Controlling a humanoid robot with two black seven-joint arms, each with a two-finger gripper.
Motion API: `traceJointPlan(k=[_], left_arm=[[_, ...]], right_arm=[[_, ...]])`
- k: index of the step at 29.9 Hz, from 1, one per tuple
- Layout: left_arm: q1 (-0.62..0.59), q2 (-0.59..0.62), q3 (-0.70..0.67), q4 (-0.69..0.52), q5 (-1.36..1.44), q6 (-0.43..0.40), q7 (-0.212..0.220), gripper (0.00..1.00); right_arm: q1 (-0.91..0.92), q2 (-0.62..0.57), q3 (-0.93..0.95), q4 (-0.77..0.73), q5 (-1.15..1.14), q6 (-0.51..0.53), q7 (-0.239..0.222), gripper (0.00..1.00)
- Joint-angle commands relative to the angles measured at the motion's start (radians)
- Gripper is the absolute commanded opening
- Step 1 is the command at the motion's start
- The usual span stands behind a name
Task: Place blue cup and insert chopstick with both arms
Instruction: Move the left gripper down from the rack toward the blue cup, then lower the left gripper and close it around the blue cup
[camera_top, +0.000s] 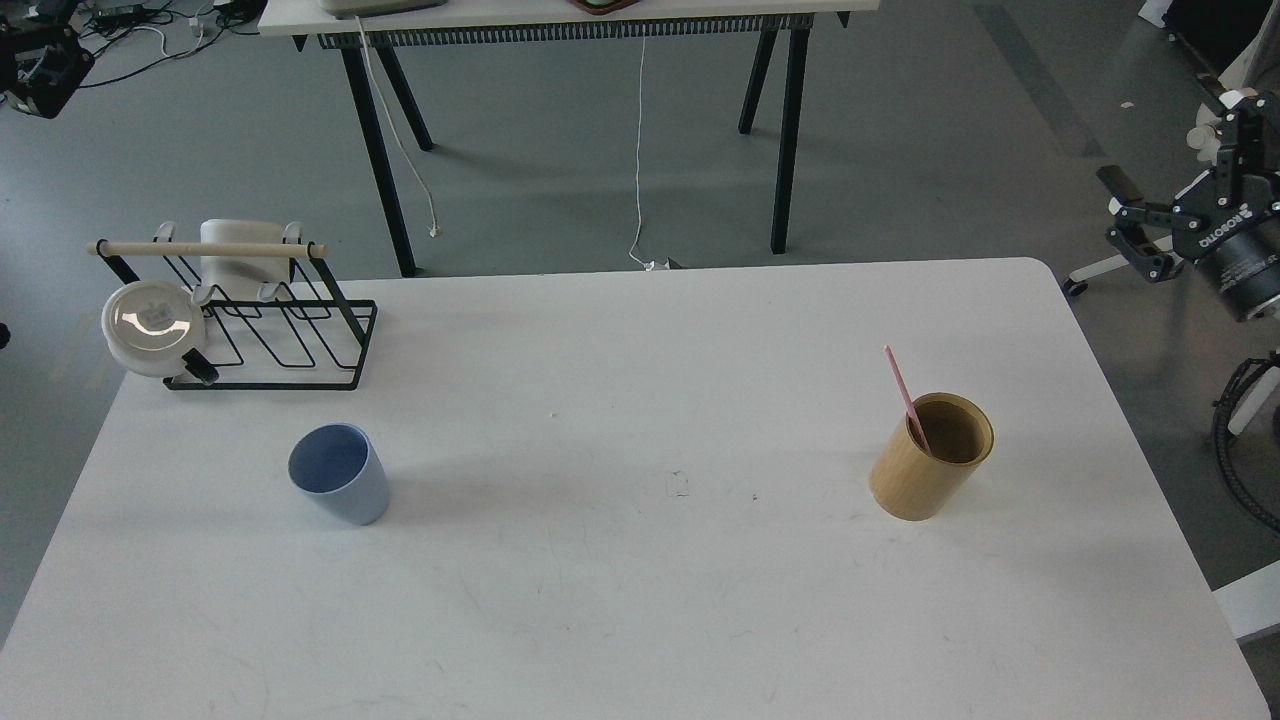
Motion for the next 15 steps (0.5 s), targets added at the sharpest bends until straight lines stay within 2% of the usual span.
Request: traceJointPlan(k=[1, 5, 10, 15], left_arm=[[0.001, 0.071, 0.008, -0.159, 0.306, 0.0, 0.0, 1.0], [0.0, 0.117, 0.124, -0.303, 0.659, 0.0, 0.0, 1.0], [0.003, 0.117, 0.243, -0.314, 1.07, 0.0, 0.0, 1.0], [0.043, 0.116, 0.269, -0.297, 1.391, 0.0, 0.0, 1.0]], right_arm=[[-0.035, -0.037, 0.028, -0.02, 0.045, 0.0, 0.0, 0.99], [-0.042, -0.045, 0.028, -0.043, 0.071, 0.0, 0.0, 0.99], [-0.048, -0.044, 0.028, -0.042, 0.071, 0.0, 0.0, 0.99], [-0.048, -0.031, 0.025, -0.042, 0.071, 0.0, 0.0, 0.99]])
